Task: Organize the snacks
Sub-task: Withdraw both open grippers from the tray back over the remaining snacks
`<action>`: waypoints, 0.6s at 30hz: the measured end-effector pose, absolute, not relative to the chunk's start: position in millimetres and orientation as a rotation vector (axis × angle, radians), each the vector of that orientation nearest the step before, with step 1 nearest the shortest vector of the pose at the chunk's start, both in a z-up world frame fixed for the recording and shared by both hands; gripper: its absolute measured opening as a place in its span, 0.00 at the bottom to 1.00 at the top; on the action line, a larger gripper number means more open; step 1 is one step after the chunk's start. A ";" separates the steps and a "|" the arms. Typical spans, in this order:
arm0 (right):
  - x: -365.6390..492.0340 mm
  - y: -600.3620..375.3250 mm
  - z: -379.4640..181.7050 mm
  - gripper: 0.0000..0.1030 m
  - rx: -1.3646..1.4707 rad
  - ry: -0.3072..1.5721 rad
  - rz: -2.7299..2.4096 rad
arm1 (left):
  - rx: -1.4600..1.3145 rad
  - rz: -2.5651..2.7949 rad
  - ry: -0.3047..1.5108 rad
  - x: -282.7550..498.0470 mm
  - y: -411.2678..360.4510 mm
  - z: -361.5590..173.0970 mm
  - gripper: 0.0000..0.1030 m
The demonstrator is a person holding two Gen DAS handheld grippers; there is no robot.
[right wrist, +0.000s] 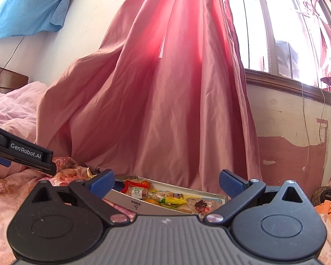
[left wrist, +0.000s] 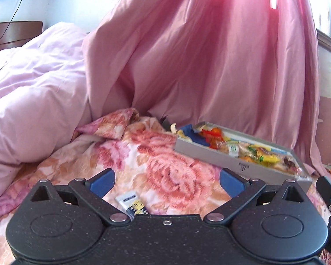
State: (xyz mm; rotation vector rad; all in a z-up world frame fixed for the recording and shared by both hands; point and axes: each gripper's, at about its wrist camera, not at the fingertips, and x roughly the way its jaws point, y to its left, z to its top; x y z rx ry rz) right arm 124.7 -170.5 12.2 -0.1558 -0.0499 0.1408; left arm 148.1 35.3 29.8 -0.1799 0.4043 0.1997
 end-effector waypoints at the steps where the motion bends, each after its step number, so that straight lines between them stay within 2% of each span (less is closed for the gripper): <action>1: 121.7 -169.6 10.6 1.00 -0.156 -0.044 0.141 | -0.174 0.204 0.412 145.4 36.2 26.8 0.98; 18: 102.8 -159.4 -20.0 1.00 -0.158 0.213 0.202 | -0.132 0.246 0.593 133.0 43.8 -18.8 0.98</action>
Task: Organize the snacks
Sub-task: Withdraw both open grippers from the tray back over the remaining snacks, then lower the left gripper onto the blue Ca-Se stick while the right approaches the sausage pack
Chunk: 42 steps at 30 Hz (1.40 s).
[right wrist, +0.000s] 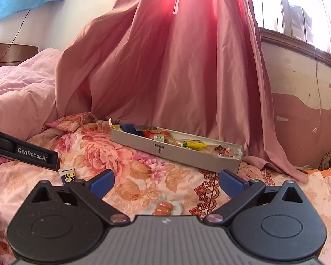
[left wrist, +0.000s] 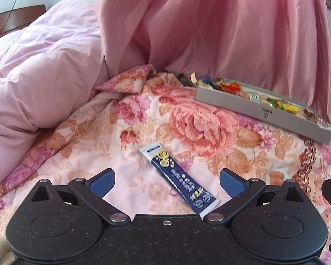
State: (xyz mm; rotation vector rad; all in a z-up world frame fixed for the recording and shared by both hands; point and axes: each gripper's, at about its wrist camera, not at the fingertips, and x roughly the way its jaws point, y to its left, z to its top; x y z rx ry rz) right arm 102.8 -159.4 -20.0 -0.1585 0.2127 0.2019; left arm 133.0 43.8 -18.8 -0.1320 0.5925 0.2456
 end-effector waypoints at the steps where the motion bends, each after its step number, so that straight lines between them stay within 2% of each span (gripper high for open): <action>1: 103.6 -159.7 -21.6 1.00 -0.154 0.227 0.204 | -0.133 0.246 0.609 134.3 43.5 -21.3 0.98; 16: 135.4 -158.3 -60.9 1.00 -0.117 0.518 0.212 | -0.158 0.241 0.794 158.5 43.7 -58.0 0.96; 27: 155.7 -158.6 -72.4 1.00 -0.080 0.644 0.208 | -0.153 0.270 0.789 181.8 50.7 -68.4 0.96; 42: 192.2 -146.5 -81.7 1.00 -0.123 0.647 0.222 | -0.206 0.334 0.796 232.5 60.5 -87.5 0.96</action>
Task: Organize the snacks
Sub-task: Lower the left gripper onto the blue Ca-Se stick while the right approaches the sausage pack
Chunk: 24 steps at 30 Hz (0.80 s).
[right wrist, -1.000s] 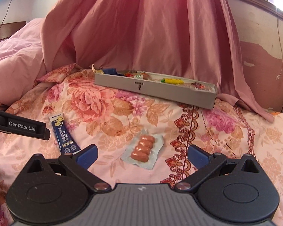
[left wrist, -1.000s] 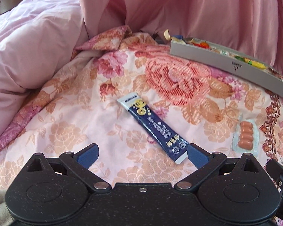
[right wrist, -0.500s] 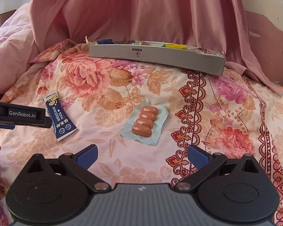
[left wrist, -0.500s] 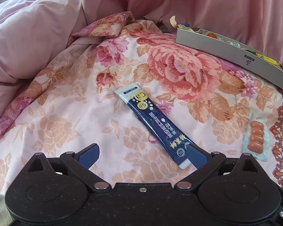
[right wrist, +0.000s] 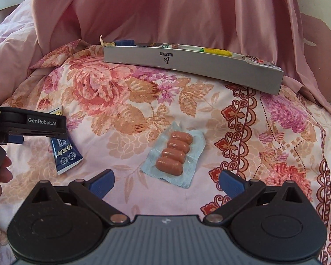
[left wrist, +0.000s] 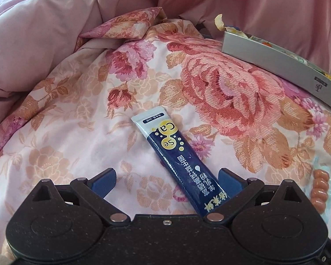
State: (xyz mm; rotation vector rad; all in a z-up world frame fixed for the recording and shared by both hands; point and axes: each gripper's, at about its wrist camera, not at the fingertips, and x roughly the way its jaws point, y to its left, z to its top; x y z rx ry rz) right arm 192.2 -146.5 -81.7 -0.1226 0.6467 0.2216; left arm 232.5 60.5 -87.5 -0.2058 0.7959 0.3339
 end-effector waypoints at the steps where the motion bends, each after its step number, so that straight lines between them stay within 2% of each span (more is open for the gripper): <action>1: 195.5 -146.6 -82.4 1.00 -0.124 0.644 0.215 | -0.206 0.341 0.799 235.8 60.8 -89.1 0.96; 15: 236.6 -156.4 -102.2 1.00 -0.054 0.657 0.198 | -0.161 0.382 0.816 259.1 59.0 -99.8 0.97; 21: 240.6 -149.6 -107.3 1.00 -0.069 0.608 0.210 | -0.163 0.381 0.817 259.2 59.0 -99.9 0.97; 24: 244.0 -146.6 -109.7 0.94 -0.072 0.606 0.223 | -0.157 0.382 0.816 258.8 58.0 -100.3 0.96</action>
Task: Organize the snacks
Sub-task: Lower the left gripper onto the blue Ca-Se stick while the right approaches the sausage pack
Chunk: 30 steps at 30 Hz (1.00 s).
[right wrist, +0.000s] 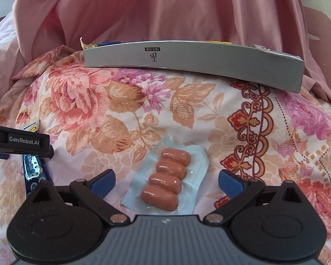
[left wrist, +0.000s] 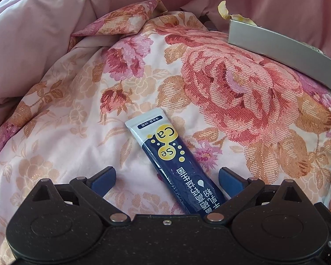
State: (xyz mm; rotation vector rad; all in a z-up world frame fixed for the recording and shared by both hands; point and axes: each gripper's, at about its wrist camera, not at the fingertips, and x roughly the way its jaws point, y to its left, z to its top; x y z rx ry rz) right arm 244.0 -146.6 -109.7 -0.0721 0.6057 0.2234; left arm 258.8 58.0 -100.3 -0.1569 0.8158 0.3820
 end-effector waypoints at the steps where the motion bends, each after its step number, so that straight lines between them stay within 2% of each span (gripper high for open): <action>1: 244.6 -144.9 -110.6 0.93 -0.078 0.609 0.228 | -0.157 0.382 0.816 258.4 57.7 -100.2 0.96; 6: 242.0 -142.3 -110.1 0.82 -0.092 0.596 0.242 | -0.160 0.377 0.808 255.8 55.9 -98.2 0.91; 11: 241.3 -145.9 -109.9 0.75 -0.074 0.594 0.234 | -0.164 0.336 0.796 252.6 51.9 -95.0 0.74; 16: 239.5 -145.9 -109.7 0.74 -0.086 0.595 0.245 | -0.165 0.290 0.795 250.0 49.4 -93.4 0.66; 27: 225.1 -144.8 -105.2 0.69 -0.188 0.632 0.314 | -0.168 0.047 0.874 239.8 34.6 -94.5 0.65; 30: 219.4 -146.7 -103.4 0.70 -0.197 0.650 0.329 | -0.180 0.073 0.880 233.1 32.6 -93.5 0.65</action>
